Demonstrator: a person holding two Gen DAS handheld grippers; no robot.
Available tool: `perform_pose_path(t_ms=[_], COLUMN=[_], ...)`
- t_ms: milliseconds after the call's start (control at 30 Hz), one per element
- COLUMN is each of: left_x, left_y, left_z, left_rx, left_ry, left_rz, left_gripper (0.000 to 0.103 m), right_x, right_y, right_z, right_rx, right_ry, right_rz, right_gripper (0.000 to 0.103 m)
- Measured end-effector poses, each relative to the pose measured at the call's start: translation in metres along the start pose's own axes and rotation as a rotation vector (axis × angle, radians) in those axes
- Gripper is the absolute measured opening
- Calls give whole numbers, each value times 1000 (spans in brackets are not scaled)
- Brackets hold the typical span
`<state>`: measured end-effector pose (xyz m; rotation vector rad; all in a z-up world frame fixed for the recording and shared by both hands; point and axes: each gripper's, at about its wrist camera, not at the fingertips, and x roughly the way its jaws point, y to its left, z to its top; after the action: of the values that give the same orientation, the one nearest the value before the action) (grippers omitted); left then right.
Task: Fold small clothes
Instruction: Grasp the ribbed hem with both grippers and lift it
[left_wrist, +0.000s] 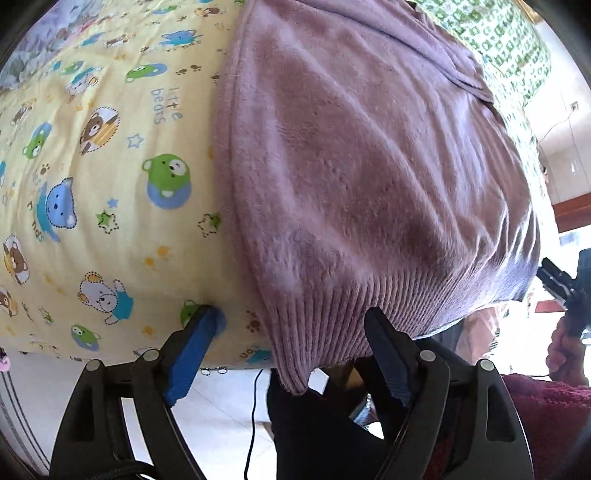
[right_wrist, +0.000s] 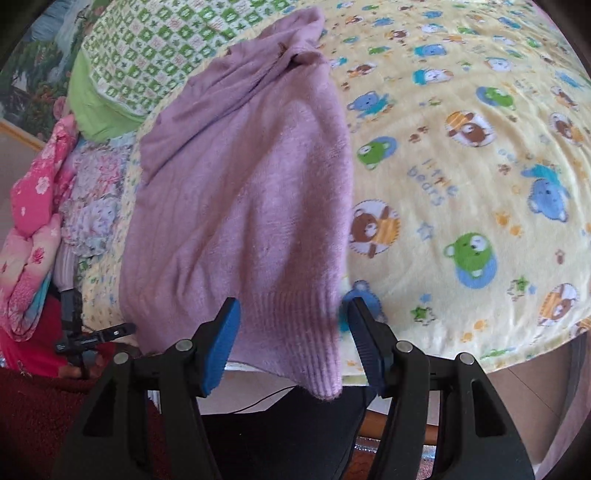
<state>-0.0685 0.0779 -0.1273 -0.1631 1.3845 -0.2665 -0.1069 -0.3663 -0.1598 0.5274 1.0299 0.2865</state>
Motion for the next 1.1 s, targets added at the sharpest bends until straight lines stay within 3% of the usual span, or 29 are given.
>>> perform_pose_path(t_ms=[100, 167, 200, 233, 267, 333, 400, 600, 667, 733, 867, 1100], left_x=[3, 3, 3, 4, 4, 2, 0, -28, -33, -55, -73, -114], left_y=[-8, -12, -16, -21, -22, -24, -24, -13, -13, -19, -19, 4], left_z=[-3, -4, -5, -4, -4, -4, -3, -18, -19, -19, -11, -7], left_rx=[15, 24, 38, 47, 57, 70, 69, 45, 37, 41, 41, -46], left_ry=[-13, -24, -34, -38, -41, -46, -40, -114, -111, -164, -197, -271], left_rz=[3, 9, 5, 6, 7, 1, -47, -140, -137, -185, -234, -329], left_gripper=[82, 79, 71, 60, 56, 24, 9, 7, 7, 7, 7, 7], right_x=[9, 11, 12, 13, 15, 17, 13, -16, -26, -36, -29, -60], right_y=[6, 5, 3, 1, -2, -8, -11, -27, -26, -12, -13, -5], right_z=[-4, -5, -4, -5, -6, -8, -10, -21, -20, -17, -16, -3], right_rx=[-25, -2, 25, 44, 58, 84, 109, 152, 192, 162, 169, 226], right_ry=[11, -3, -6, -5, -2, 6, 2, -27, -56, -102, -71, -190], right_rz=[16, 23, 41, 52, 55, 48, 61, 66, 101, 149, 148, 294], right_gripper=[60, 51, 47, 37, 26, 13, 11, 9, 9, 9, 9, 9])
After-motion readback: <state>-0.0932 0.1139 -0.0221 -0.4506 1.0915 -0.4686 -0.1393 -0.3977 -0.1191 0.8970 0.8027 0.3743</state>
